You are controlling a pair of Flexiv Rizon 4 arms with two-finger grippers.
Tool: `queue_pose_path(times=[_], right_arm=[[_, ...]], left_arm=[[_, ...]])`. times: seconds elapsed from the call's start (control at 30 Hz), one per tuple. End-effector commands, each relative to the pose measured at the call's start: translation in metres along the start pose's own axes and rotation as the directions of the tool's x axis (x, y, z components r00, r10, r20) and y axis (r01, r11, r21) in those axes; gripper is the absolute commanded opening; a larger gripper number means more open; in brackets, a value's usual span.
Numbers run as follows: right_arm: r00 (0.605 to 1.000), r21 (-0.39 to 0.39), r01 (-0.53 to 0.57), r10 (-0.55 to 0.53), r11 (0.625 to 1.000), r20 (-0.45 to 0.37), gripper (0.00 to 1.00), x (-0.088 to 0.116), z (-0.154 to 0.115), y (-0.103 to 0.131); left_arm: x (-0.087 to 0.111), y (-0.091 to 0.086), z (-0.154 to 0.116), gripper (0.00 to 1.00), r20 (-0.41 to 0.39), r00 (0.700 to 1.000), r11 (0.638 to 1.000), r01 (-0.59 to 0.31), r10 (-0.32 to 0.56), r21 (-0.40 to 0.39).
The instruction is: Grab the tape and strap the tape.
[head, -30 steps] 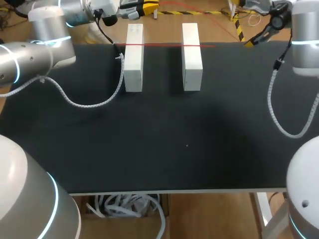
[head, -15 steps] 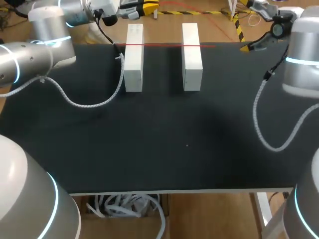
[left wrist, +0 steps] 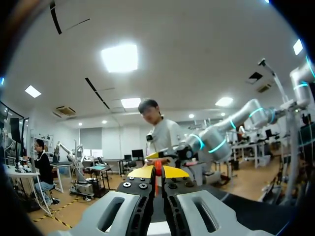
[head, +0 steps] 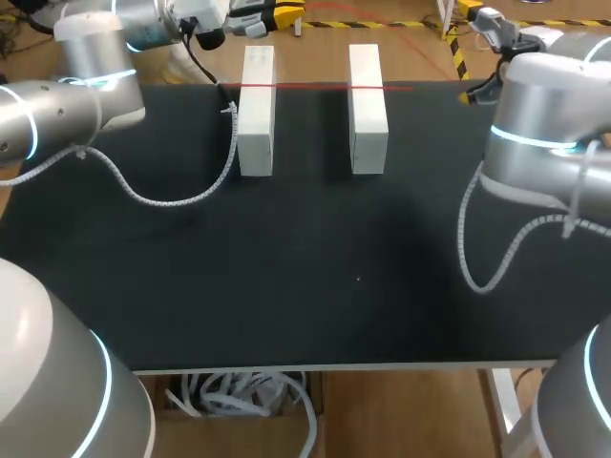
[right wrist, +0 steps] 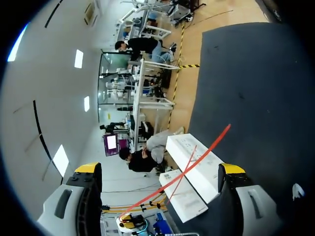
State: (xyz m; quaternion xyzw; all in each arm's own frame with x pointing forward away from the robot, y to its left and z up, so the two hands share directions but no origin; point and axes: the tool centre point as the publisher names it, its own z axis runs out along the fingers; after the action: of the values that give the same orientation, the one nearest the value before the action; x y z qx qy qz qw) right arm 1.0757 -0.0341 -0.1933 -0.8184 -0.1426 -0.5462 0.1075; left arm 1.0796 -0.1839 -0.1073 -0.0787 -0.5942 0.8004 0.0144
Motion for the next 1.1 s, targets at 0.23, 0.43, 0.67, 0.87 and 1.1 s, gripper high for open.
queue_pose_path(times=[0.23,0.43,0.67,0.87,1.1], right_arm=[[0.969,-0.004,0.017,-0.018,1.000,-0.245,1.00,-0.002,0.017,0.000],[0.967,-0.008,0.010,-0.012,1.000,-0.256,1.00,-0.001,0.027,-0.003],[0.964,-0.015,-0.007,0.003,1.000,-0.266,1.00,0.002,0.027,-0.004],[0.967,-0.006,0.010,-0.011,1.000,-0.254,1.00,0.000,0.021,-0.003],[0.969,0.005,0.048,-0.045,0.999,-0.244,0.51,-0.005,0.012,0.003]], left_arm=[[0.000,0.000,0.000,0.00,-0.001,1.000,1.000,0.001,-0.001,-0.001],[0.000,0.000,0.000,0.00,-0.001,1.000,1.000,0.001,-0.001,-0.001],[0.000,0.000,0.000,0.00,-0.001,1.000,1.000,0.001,-0.001,-0.001],[0.000,0.000,0.000,0.00,-0.001,1.000,1.000,0.001,-0.001,-0.001],[0.000,0.000,0.000,0.00,-0.001,1.000,1.000,0.001,-0.001,-0.001]])
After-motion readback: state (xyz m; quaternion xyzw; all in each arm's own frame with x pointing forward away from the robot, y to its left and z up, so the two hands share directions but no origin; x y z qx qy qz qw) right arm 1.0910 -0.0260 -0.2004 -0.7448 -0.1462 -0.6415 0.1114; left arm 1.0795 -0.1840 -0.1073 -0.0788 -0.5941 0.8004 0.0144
